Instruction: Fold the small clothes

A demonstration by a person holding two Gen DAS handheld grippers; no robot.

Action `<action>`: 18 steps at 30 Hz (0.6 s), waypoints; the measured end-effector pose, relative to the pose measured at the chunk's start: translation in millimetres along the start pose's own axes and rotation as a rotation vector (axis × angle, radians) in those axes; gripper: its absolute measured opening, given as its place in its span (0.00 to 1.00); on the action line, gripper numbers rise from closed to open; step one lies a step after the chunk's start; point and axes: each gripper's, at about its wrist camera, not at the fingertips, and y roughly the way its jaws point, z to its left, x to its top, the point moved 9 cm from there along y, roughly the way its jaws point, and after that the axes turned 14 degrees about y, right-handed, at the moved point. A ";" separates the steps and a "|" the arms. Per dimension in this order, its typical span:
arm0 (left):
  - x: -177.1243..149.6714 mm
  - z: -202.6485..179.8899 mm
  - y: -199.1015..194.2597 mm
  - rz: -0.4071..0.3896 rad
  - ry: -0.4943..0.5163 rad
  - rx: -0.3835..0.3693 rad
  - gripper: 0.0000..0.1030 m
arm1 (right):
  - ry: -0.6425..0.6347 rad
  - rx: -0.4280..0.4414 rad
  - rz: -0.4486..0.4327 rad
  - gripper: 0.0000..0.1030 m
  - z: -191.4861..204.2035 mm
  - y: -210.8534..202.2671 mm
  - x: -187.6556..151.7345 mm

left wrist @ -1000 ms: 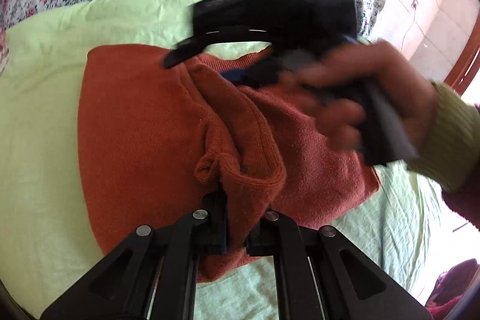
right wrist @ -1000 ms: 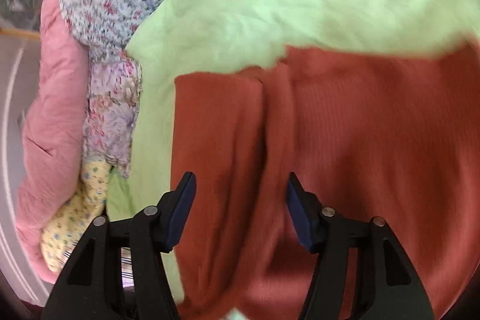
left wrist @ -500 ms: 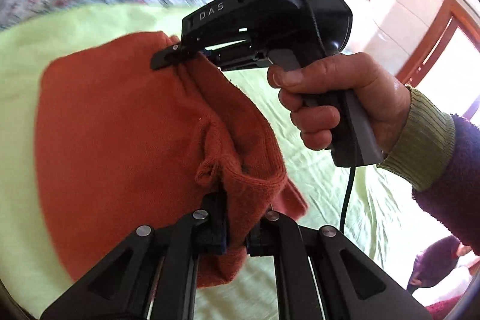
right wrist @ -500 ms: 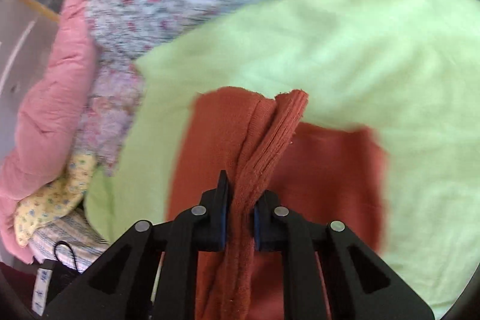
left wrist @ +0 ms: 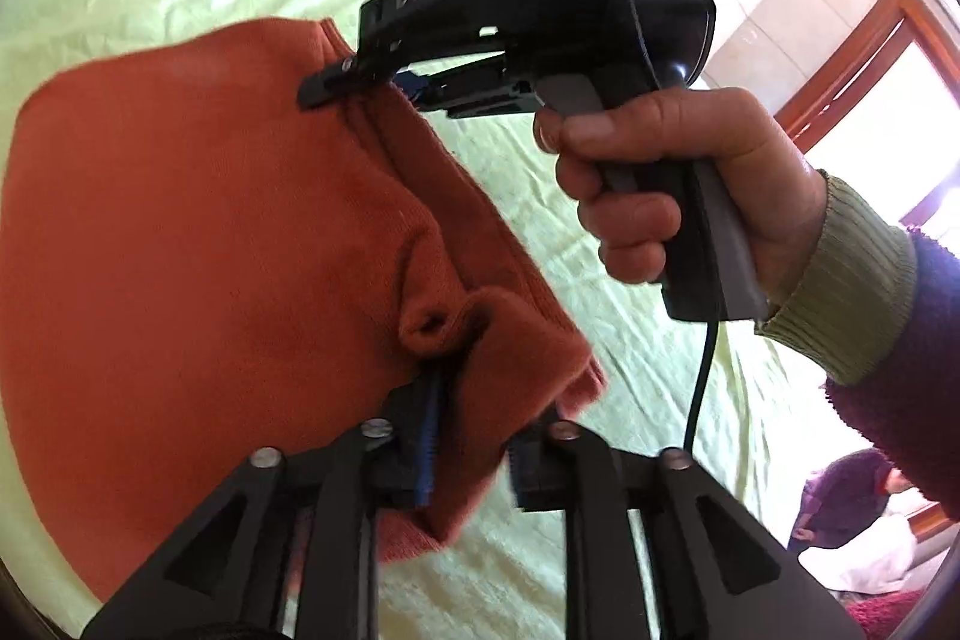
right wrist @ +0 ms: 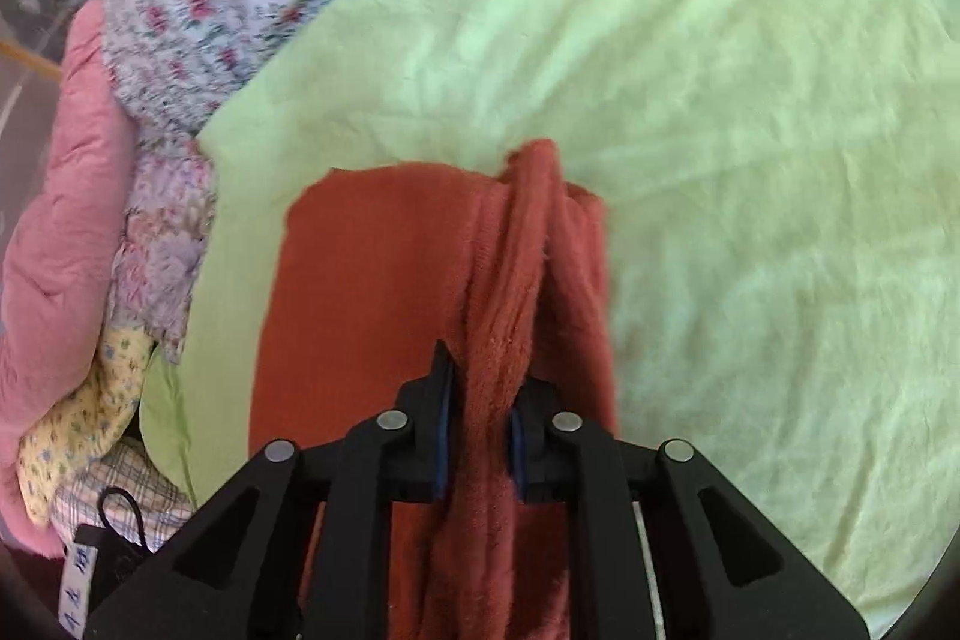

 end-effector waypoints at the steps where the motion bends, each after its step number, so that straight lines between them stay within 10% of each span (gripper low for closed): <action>1: -1.6 -1.7 -3.7 0.000 -0.002 -0.015 0.36 | 0.016 -0.006 -0.015 0.27 -2.5 -5.0 0.8; 9: -15.3 12.6 -40.6 -0.015 -0.064 -0.002 0.49 | 0.059 -0.050 -0.200 0.37 -11.5 -66.3 4.6; 18: -36.5 101.7 -94.4 -0.062 -0.263 0.204 0.64 | -0.009 -0.035 -0.118 0.44 18.7 -35.1 -26.9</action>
